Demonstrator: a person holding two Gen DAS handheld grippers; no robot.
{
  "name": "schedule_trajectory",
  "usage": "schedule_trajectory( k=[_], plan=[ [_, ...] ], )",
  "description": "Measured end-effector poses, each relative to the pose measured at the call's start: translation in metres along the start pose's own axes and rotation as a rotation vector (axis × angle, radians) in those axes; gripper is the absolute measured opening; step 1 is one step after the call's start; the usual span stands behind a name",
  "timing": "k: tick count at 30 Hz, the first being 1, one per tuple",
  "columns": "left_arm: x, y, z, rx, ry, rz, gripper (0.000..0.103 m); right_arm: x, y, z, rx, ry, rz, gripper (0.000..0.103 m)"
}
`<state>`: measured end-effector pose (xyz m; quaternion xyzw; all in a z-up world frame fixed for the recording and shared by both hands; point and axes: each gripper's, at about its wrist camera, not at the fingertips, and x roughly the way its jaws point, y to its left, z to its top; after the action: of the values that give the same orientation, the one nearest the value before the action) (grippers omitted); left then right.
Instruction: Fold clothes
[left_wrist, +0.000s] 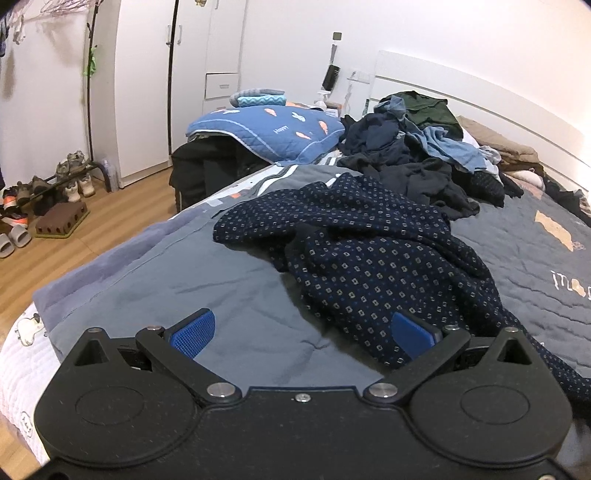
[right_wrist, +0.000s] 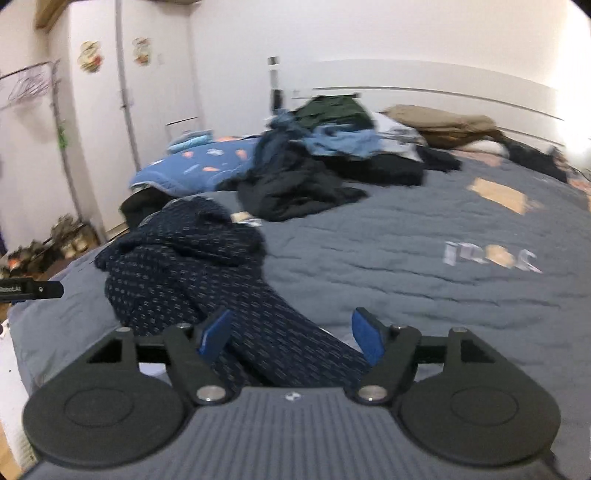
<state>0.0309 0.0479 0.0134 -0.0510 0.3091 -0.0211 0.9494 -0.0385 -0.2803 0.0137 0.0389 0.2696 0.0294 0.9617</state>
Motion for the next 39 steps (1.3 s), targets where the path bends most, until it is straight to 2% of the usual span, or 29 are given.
schedule_trajectory(
  k=[6, 10, 15, 20, 21, 22, 23, 25, 26, 32, 39],
  plan=[
    [0.003, 0.021, 0.010, -0.096, -0.016, 0.021, 0.103, 0.061, 0.049, 0.028, -0.134, -0.016, 0.085, 0.072],
    [0.013, 0.033, 0.015, -0.176, 0.019, 0.015, 0.103, 0.103, 0.071, 0.040, -0.203, -0.008, 0.073, 0.072],
    [0.016, 0.037, 0.016, -0.197, 0.032, 0.008, 0.103, 0.151, 0.067, 0.043, -0.218, 0.033, 0.032, 0.071],
    [0.020, 0.035, 0.016, -0.201, 0.042, -0.002, 0.103, 0.176, 0.062, 0.036, -0.201, 0.086, 0.068, 0.070],
    [0.021, 0.034, 0.016, -0.199, 0.046, -0.003, 0.103, 0.179, 0.062, 0.035, -0.194, 0.090, 0.074, 0.066],
    [0.021, 0.033, 0.016, -0.194, 0.049, -0.005, 0.103, 0.181, 0.060, 0.035, -0.168, 0.096, 0.088, 0.049],
    [0.022, 0.032, 0.016, -0.189, 0.051, -0.006, 0.103, 0.183, 0.059, 0.035, -0.142, 0.102, 0.102, 0.028],
    [0.022, 0.030, 0.016, -0.178, 0.051, -0.006, 0.103, 0.181, 0.055, 0.036, -0.091, 0.087, 0.104, 0.010],
    [0.022, 0.030, 0.016, -0.175, 0.050, -0.005, 0.103, 0.175, 0.054, 0.037, -0.077, 0.065, 0.105, 0.008],
    [0.023, 0.030, 0.016, -0.178, 0.052, -0.002, 0.103, 0.124, 0.028, 0.047, 0.027, -0.018, 0.128, 0.006],
    [0.017, 0.017, 0.012, -0.102, 0.035, 0.002, 0.103, 0.058, 0.002, 0.042, 0.071, -0.018, 0.112, 0.005]
  ],
)
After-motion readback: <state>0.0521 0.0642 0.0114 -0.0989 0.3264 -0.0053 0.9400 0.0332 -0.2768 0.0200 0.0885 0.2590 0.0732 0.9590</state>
